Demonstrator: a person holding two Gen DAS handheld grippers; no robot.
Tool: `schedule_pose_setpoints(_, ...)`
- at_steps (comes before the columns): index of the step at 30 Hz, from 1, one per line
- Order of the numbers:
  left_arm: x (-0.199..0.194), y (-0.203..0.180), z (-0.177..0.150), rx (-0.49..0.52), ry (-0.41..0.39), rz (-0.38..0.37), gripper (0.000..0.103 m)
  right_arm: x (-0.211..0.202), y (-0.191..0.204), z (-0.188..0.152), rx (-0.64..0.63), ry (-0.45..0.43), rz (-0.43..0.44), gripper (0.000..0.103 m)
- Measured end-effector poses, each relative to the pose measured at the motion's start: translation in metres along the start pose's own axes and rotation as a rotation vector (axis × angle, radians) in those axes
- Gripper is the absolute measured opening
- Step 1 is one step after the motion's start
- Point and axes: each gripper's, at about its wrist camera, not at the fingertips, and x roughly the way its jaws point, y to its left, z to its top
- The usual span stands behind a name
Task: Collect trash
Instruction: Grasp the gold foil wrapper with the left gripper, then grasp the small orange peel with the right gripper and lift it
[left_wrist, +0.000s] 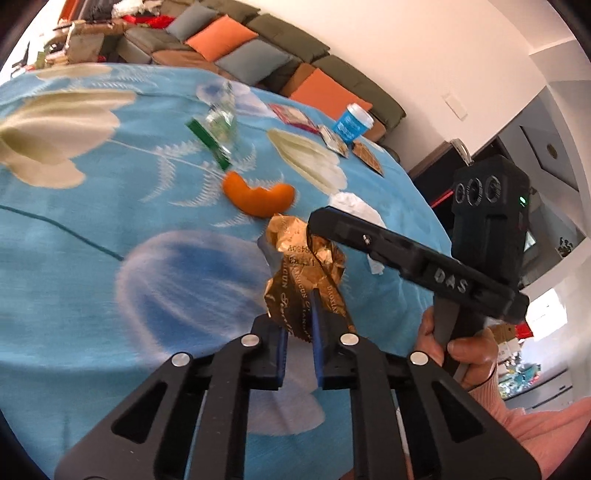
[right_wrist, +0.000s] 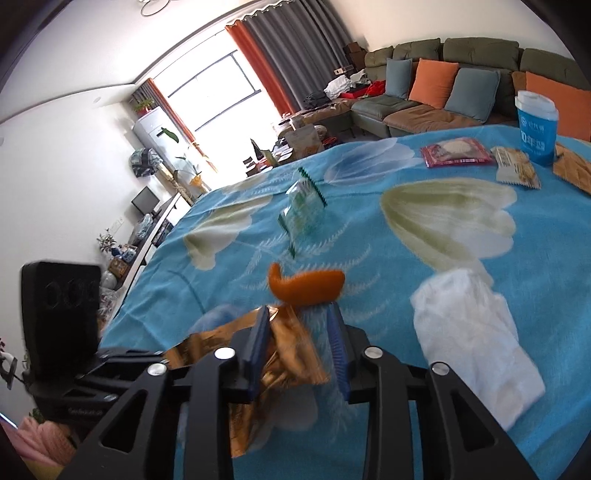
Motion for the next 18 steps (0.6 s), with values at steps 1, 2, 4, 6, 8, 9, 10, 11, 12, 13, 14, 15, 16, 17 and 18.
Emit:
schedule_pose_setpoints(1, -0.006, 0.002, -0.001, 0.002, -0.011, 0.010, 0.009, 0.003, 0.000, 0.003, 0.005, 0.000, -0.004, 0.037)
schedule_pose_setpoints(2, -0.011, 0.003, -0.003, 0.004, -0.021, 0.018, 0.009, 0.007, 0.000, 0.006, 0.011, 0.001, -0.005, 0.037)
schedule_pose_setpoints(4, -0.023, 0.008, -0.006, 0.006, -0.041, 0.033, 0.008, 0.012, -0.001, 0.010, 0.020, 0.004, -0.015, 0.043)
schedule_pose_setpoints(6, -0.037, 0.013, -0.010, 0.002, -0.061, 0.050, 0.008, 0.018, -0.004, 0.013, 0.039, 0.012, -0.010, 0.048)
schedule_pose_setpoints(8, -0.049, 0.019, -0.013, 0.002, -0.082, 0.075, 0.008, 0.024, -0.006, 0.015, 0.049, 0.024, -0.007, 0.049)
schedule_pose_setpoints(9, -0.056, 0.022, -0.014, -0.003, -0.093, 0.085, 0.008, 0.027, -0.006, 0.015, 0.052, 0.033, -0.004, 0.049)
schedule_pose_setpoints(10, -0.061, 0.026, -0.015, -0.006, -0.101, 0.092, 0.008, 0.029, -0.006, 0.015, 0.051, 0.041, -0.001, 0.046)
schedule_pose_setpoints(11, -0.067, 0.030, -0.017, -0.012, -0.110, 0.101, 0.008, 0.030, -0.005, 0.014, 0.043, 0.047, -0.003, 0.041)
schedule_pose_setpoints(12, -0.071, 0.033, -0.018, -0.018, -0.118, 0.109, 0.008, 0.030, -0.004, 0.014, 0.037, 0.047, -0.003, 0.041)
schedule_pose_setpoints(13, -0.075, 0.036, -0.019, -0.023, -0.124, 0.115, 0.008, 0.028, -0.002, 0.013, 0.030, 0.045, -0.003, 0.037)
schedule_pose_setpoints(14, -0.080, 0.040, -0.020, -0.032, -0.131, 0.121, 0.008, 0.027, -0.001, 0.012, 0.022, 0.042, -0.004, 0.035)
schedule_pose_setpoints(15, -0.083, 0.042, -0.021, -0.037, -0.138, 0.127, 0.008, 0.025, 0.000, 0.011, 0.018, 0.039, -0.006, 0.034)
schedule_pose_setpoints(16, -0.086, 0.044, -0.022, -0.040, -0.145, 0.136, 0.008, 0.024, 0.001, 0.011, 0.017, 0.037, -0.007, 0.033)
schedule_pose_setpoints(17, -0.090, 0.045, -0.023, -0.043, -0.153, 0.145, 0.008, 0.023, 0.002, 0.010, 0.015, 0.034, -0.007, 0.032)
schedule_pose_setpoints(18, -0.093, 0.047, -0.023, -0.044, -0.162, 0.152, 0.008, 0.022, 0.004, 0.010, 0.013, 0.032, -0.007, 0.031)
